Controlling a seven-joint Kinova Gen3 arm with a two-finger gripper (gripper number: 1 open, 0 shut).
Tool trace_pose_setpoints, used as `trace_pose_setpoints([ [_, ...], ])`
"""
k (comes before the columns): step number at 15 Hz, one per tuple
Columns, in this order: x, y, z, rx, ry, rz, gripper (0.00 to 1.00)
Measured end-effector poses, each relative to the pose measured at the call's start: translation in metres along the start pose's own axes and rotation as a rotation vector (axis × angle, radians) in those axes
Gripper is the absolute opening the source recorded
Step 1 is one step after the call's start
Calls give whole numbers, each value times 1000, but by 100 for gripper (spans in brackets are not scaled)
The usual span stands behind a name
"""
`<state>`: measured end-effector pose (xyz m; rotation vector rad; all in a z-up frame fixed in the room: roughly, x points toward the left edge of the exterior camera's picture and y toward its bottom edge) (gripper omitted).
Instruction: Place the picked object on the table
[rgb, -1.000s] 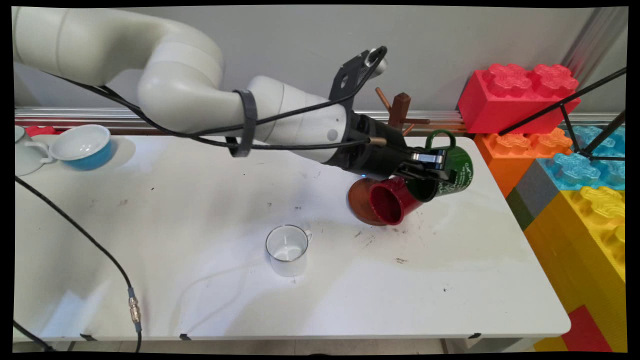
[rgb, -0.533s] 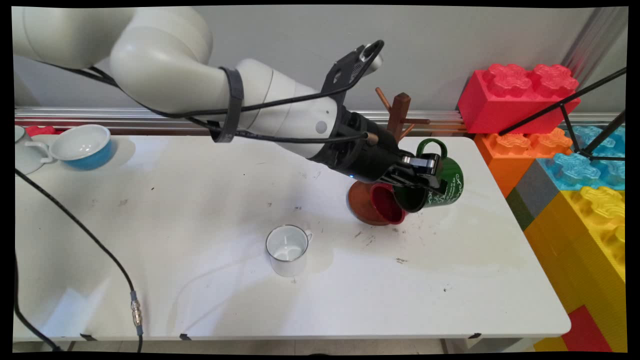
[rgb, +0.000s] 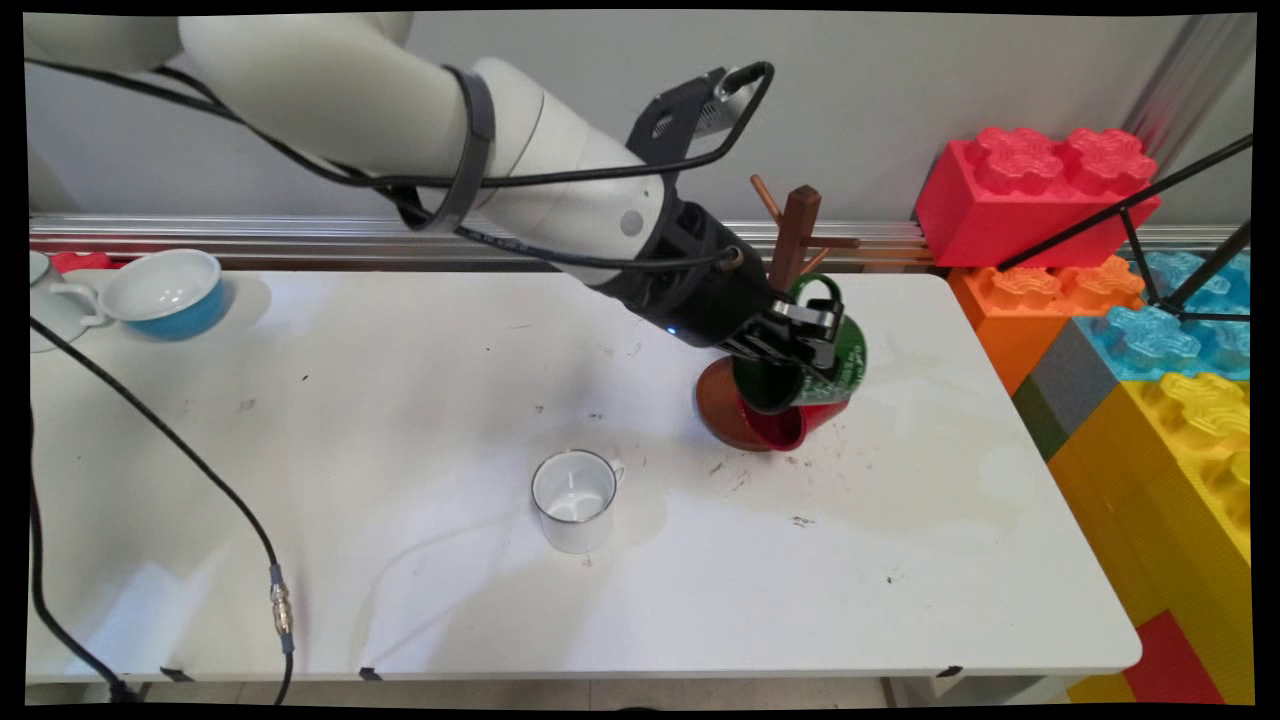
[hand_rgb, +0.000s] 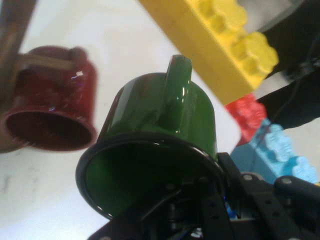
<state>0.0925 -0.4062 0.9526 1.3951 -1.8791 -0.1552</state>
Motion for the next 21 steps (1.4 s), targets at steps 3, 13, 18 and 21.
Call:
trace_pose_setpoints([
  [3,6,0,-7,72,-55,10,0],
  [13,27,-21,-21,277,-275,247,0],
  [18,39,-55,-24,395,-410,440,0],
  [21,46,-74,-20,446,-476,531,0],
])
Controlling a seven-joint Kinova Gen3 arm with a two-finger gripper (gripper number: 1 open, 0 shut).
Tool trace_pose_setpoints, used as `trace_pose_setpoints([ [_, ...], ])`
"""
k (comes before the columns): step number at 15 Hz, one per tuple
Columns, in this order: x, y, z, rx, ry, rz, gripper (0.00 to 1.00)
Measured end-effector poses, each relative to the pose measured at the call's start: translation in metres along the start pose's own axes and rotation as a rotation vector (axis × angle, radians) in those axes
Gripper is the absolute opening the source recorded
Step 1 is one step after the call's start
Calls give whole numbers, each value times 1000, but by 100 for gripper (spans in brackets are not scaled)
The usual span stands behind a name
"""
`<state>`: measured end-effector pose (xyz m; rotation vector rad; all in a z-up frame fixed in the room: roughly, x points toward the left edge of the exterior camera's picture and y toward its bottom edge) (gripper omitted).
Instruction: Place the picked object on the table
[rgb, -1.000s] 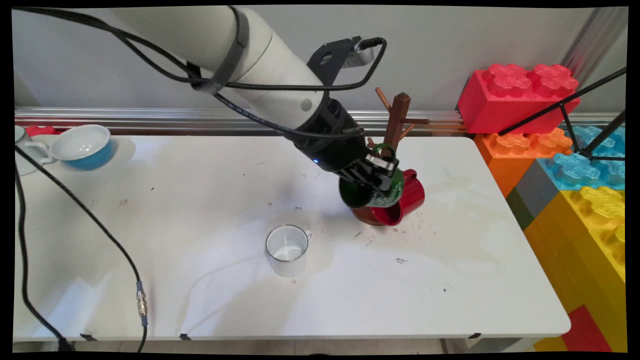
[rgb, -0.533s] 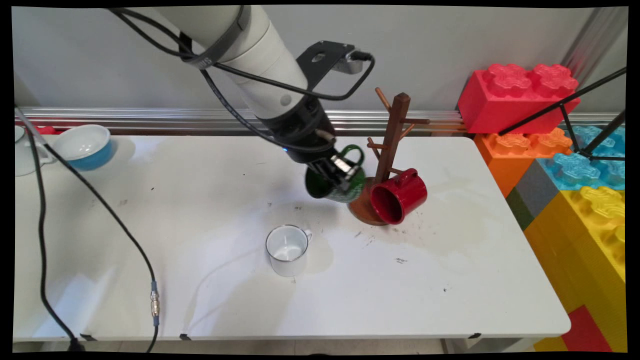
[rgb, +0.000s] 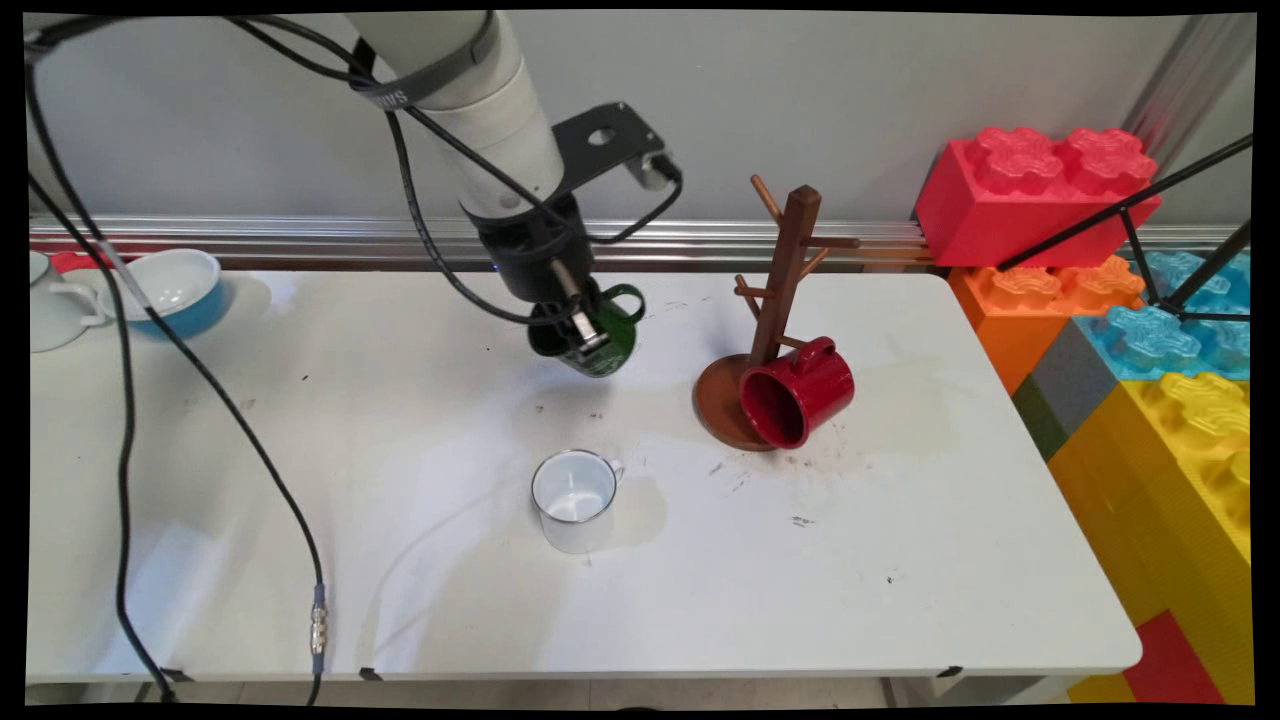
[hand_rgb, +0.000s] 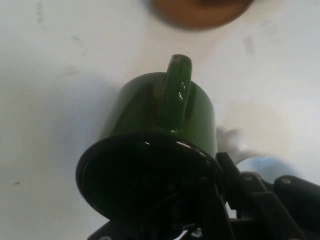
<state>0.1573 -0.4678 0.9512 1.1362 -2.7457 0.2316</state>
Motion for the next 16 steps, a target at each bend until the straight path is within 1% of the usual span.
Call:
trace_pose_setpoints([
  [3,0,-17,19,50,-74,76,0],
  [7,4,-31,49,87,-167,151,0],
  [13,17,-37,83,105,-246,177,0],
  [16,28,-37,99,103,-276,182,0],
])
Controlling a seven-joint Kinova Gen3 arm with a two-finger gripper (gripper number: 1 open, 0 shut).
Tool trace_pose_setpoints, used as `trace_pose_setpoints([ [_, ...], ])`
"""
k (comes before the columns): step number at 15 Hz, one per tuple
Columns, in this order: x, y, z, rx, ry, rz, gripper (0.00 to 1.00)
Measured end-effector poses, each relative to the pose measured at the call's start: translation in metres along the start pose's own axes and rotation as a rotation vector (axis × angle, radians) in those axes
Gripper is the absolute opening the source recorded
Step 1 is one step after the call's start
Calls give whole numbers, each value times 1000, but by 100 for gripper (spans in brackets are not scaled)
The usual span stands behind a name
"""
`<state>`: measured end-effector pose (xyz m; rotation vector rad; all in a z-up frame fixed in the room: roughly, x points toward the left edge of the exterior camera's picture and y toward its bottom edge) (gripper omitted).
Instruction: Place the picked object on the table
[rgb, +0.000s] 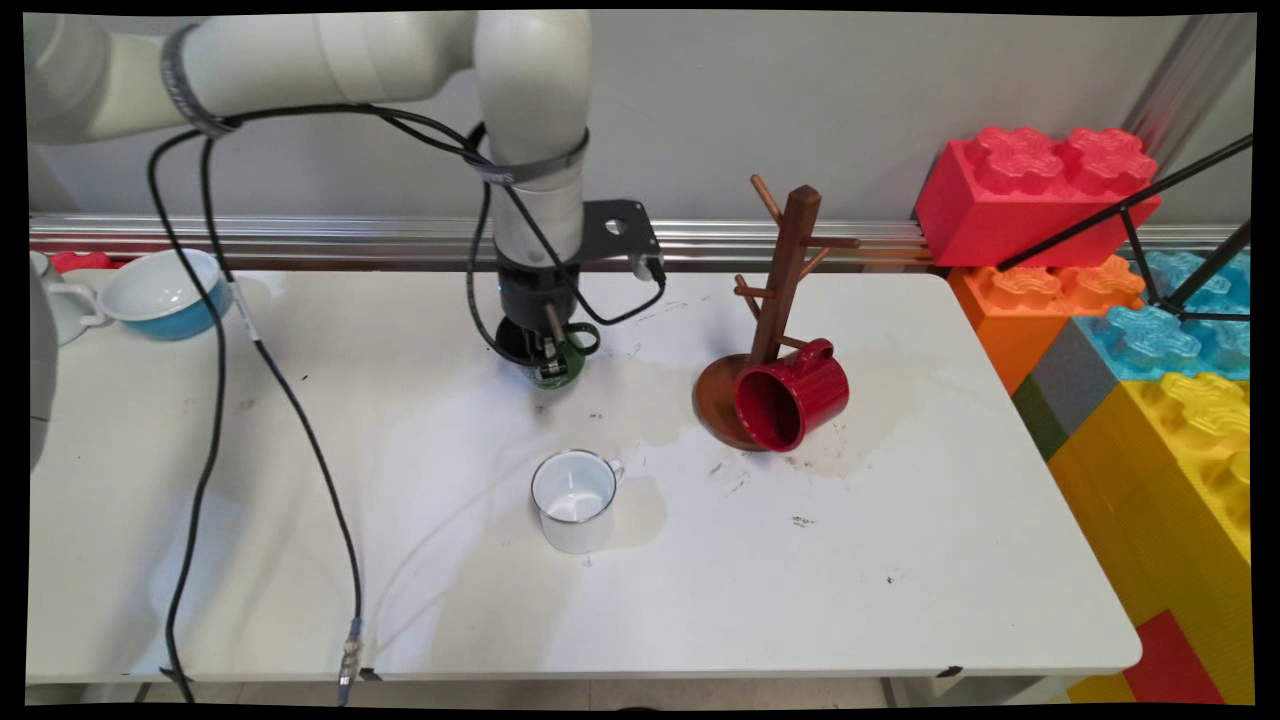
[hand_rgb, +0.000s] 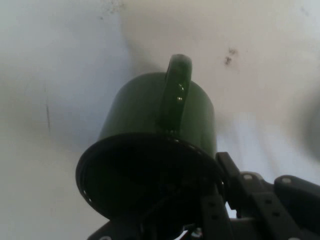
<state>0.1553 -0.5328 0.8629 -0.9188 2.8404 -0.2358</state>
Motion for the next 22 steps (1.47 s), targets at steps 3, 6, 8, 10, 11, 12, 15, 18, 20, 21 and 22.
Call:
trace_pose_setpoints([
  [3,15,1,12,-11,-26,6,0],
  [6,26,3,21,-25,-47,5,0],
  [8,31,5,27,-36,-55,5,0],
  [10,35,7,29,-44,-59,4,0],
  [11,37,8,31,-48,-61,3,0],
  [12,39,9,32,-51,-63,1,0],
  [15,44,10,35,-57,-64,-7,100],
  [18,48,12,38,-62,-61,-14,100],
  [20,49,12,39,-63,-59,-19,100],
  [21,49,11,39,-62,-56,-24,100],
  [22,49,11,39,-61,-52,-28,100],
])
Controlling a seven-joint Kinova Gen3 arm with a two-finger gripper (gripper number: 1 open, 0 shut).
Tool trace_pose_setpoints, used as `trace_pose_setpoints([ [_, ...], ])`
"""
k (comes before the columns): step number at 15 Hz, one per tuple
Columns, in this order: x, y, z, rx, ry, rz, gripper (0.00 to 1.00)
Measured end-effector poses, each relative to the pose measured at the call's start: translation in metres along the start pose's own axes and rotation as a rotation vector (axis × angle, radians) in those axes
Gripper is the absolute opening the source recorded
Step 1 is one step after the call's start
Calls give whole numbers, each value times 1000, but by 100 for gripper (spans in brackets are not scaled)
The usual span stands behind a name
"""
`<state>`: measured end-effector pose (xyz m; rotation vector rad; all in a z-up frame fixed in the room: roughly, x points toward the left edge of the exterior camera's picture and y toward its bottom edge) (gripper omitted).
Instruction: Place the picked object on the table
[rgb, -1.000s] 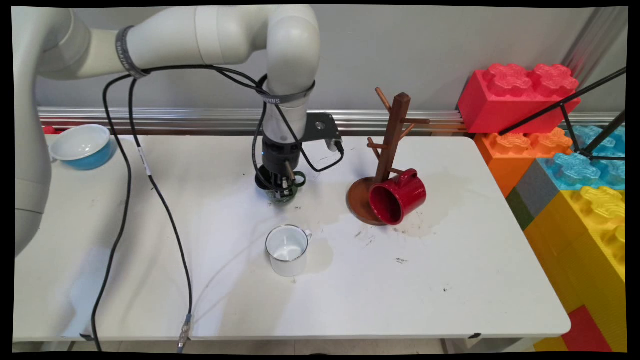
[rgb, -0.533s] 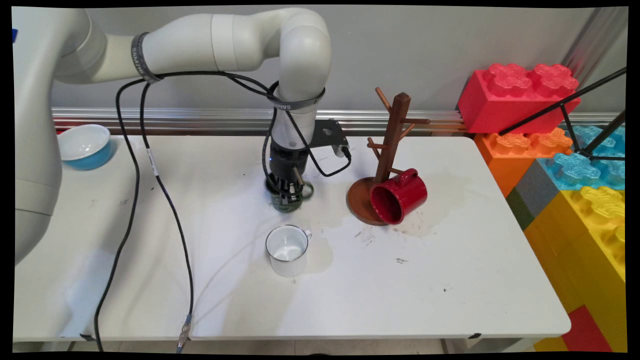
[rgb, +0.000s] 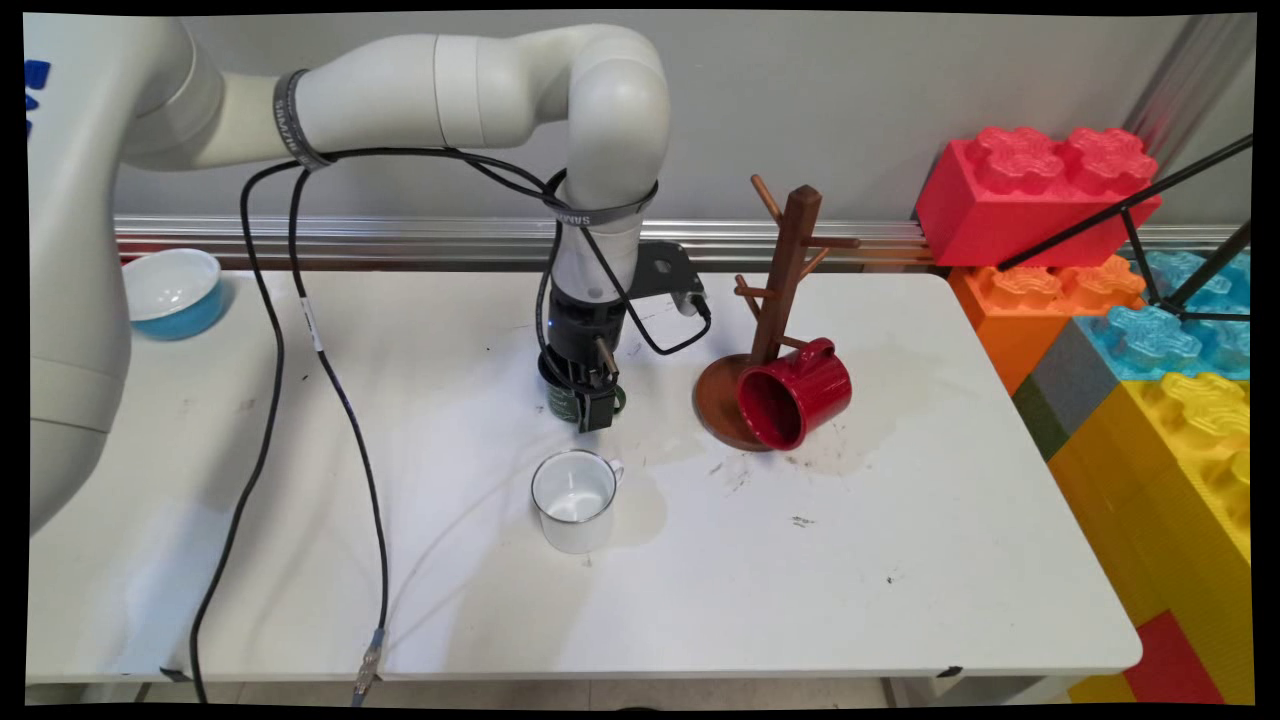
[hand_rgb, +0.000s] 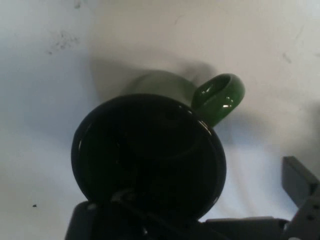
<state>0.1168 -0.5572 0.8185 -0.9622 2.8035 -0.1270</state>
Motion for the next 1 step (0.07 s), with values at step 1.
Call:
trace_pose_setpoints([
  [1,0,0,-1,1,6,-3,100],
])
